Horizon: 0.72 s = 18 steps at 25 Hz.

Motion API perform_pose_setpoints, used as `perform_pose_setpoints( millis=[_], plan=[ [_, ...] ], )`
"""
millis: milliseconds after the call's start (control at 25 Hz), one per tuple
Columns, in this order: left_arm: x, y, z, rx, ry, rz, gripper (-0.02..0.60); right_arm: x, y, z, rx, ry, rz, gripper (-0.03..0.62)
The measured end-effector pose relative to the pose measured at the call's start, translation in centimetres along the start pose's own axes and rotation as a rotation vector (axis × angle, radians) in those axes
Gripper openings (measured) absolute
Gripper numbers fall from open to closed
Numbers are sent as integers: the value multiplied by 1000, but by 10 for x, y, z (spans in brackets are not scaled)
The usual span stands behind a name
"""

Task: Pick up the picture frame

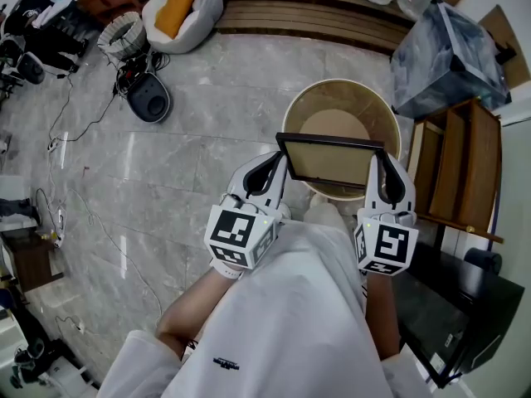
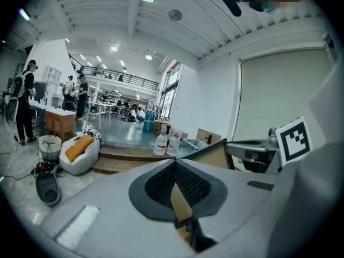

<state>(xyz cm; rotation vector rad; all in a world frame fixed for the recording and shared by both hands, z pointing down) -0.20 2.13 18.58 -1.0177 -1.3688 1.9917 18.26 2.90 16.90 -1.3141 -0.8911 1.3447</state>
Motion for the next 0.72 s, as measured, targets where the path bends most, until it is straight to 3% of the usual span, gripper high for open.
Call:
perform_pose_setpoints(
  millis=[720],
  plan=[
    [1,-8,-6,3,-1,7,3,7,-4,-5,4,-3,3,37]
  ],
)
Point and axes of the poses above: the fingertips, and each gripper's own axes: x backward along the fingers, z to its left, y out of its top, the point moved 1 cm from there along x, backward along the fingers
